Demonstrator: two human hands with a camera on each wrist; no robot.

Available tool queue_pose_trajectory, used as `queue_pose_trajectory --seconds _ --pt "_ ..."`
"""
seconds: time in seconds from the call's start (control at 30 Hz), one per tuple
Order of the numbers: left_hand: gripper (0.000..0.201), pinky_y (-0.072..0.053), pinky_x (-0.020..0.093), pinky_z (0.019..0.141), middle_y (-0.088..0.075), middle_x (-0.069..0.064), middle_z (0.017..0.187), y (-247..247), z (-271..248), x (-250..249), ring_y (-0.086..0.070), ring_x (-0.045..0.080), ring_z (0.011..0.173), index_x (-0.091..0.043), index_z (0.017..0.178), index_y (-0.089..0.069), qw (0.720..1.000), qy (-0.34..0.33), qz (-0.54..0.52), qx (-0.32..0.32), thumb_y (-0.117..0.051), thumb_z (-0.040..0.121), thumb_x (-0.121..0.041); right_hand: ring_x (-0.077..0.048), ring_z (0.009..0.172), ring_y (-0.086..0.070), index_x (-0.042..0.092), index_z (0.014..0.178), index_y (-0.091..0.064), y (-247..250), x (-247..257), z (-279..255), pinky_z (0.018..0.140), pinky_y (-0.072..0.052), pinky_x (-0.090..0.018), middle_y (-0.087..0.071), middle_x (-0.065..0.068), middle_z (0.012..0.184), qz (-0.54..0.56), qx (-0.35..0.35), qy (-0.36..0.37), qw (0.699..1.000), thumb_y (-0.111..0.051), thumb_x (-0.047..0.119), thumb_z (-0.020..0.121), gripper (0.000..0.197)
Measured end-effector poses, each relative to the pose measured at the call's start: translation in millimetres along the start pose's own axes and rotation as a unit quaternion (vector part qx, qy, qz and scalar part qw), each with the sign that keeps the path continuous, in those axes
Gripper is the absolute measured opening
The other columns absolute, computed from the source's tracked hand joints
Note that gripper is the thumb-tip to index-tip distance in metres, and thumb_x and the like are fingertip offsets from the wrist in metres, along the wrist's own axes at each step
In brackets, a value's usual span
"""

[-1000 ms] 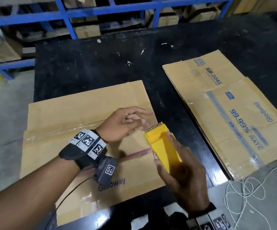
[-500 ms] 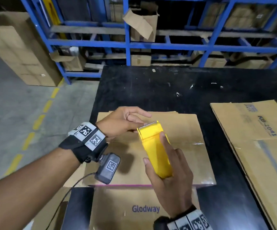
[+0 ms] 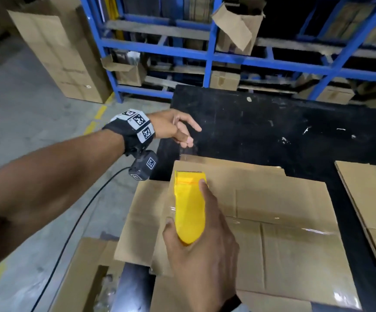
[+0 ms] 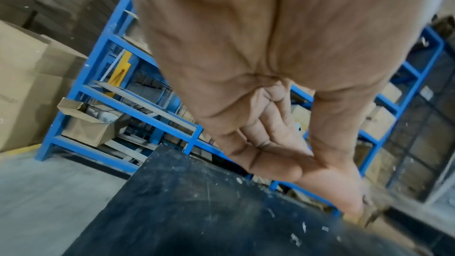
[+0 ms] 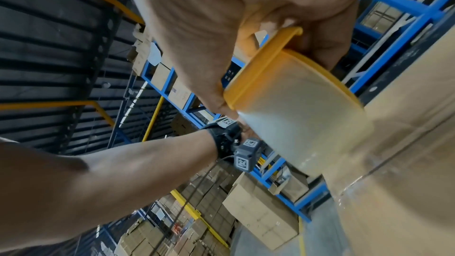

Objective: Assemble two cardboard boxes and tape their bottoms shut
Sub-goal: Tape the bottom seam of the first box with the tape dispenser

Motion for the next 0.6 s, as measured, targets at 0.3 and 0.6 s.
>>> queue_pose_trajectory --seconds 0.3,0.6 --pt "0.049 -0.056 0.045 0.096 -0.080 0.011 0.089 -10 53 68 -0.072 0.018 0.079 -0.010 0.136 -0.060 0.999 0.017 -0.009 0.039 -0.075 0.091 -0.002 -0.019 0.098 -0.065 0.050 0.151 -0.019 -50 -11 33 0.082 -0.050 -0.034 -0.066 0.010 0.110 0.000 0.113 -0.126 0.986 -0.070 0.059 0.074 0.093" --pt "0.051 -0.054 0.040 0.089 -0.075 0.019 0.090 -15 62 104 -0.069 0.014 0.072 -0.008 0.137 -0.058 0.998 0.027 -0.038 0.034 -0.075 0.090 0.000 -0.018 0.093 -0.066 0.049 0.150 -0.023 -70 -17 43 0.081 -0.051 -0.034 -0.067 0.010 0.098 -0.016 0.124 -0.155 0.980 -0.065 0.063 0.072 0.090"
Point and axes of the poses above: each hand's wrist, its own z-axis towards the middle knuckle, its own y-axis out of the back of the hand, x = y × z, the point moved 5 cm from there along z, towards the middle knuckle
